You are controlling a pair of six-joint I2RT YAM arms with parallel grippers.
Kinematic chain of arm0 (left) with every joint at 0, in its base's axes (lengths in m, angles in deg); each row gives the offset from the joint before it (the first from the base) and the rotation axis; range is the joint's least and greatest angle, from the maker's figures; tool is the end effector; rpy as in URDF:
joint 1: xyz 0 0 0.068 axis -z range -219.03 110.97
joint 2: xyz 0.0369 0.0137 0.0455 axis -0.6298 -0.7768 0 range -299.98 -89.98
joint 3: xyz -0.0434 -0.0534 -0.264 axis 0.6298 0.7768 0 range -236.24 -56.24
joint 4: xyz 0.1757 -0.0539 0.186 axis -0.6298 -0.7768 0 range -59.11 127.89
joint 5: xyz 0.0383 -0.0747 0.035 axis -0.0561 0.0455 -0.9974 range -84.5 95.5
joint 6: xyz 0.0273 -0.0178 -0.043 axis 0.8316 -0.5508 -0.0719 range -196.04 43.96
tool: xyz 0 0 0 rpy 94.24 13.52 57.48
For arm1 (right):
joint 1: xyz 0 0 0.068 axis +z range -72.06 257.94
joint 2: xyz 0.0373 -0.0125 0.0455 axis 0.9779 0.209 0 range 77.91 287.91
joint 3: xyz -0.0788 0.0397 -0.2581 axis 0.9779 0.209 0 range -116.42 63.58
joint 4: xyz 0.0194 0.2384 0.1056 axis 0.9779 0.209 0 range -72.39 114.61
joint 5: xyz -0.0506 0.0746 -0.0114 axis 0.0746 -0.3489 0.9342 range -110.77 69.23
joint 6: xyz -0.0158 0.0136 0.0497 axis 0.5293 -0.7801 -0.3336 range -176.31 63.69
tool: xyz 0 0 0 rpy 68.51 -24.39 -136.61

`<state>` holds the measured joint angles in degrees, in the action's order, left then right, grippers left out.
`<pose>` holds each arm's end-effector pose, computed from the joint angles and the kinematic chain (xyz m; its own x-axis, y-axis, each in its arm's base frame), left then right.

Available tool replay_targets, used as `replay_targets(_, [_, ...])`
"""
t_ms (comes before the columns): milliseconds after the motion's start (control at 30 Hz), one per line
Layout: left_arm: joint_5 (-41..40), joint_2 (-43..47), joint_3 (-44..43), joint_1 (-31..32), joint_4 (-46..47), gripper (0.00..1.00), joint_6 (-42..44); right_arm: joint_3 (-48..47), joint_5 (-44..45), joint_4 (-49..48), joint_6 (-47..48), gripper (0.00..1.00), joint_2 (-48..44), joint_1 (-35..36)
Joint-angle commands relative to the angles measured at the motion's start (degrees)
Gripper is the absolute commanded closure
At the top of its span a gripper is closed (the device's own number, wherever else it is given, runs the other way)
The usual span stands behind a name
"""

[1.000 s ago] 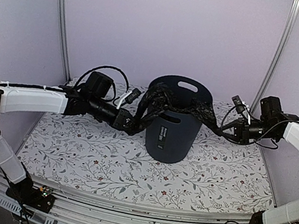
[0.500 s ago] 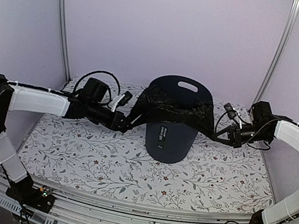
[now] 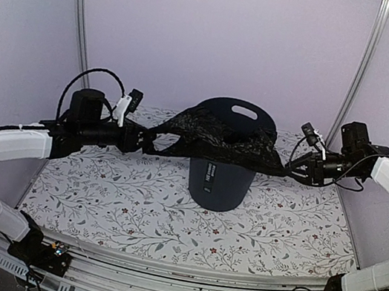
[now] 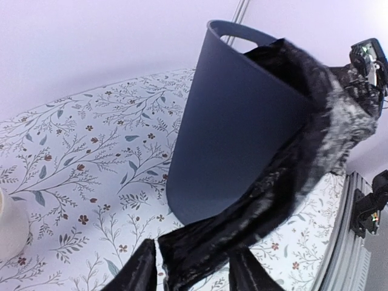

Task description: Put the trash bags into the trash bin

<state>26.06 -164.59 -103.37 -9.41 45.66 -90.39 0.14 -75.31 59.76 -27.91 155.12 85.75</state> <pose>0.2512 -0.1573 0.2719 -0.4698 0.0004 -0.8828 0.6542 0.6715 -0.3479 0.2604 0.0650 0.2925 -0.4693 -0.3429 -0.8138 -0.8574 0.3974 0.3270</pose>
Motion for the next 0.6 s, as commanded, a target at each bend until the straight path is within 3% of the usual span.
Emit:
replay_targets(0, [1.53,6.27,1.83,0.94,-3.44,0.54,6.65,-3.30,-2.03,8.43,7.13,0.51,-5.69,0.09])
replay_targets(200, [1.45,13.55,1.80,3.29,-9.64,0.42,14.01,-5.46,0.27,14.49,13.20,0.45,-9.44,0.25])
replay_targets(367, [-2.38,14.58,-0.47,5.24,-10.94,0.37,20.23,-8.32,4.73,7.47,12.33,0.39,-12.38,3.86])
replay_targets(467, [-3.01,12.89,-1.87,6.25,-10.56,0.31,23.74,-9.53,9.43,3.79,12.24,0.39,-10.30,9.08])
replay_targets(567, [-3.22,10.45,-3.91,7.18,-9.91,0.30,25.74,-10.52,13.49,1.24,11.80,0.39,-7.93,13.04])
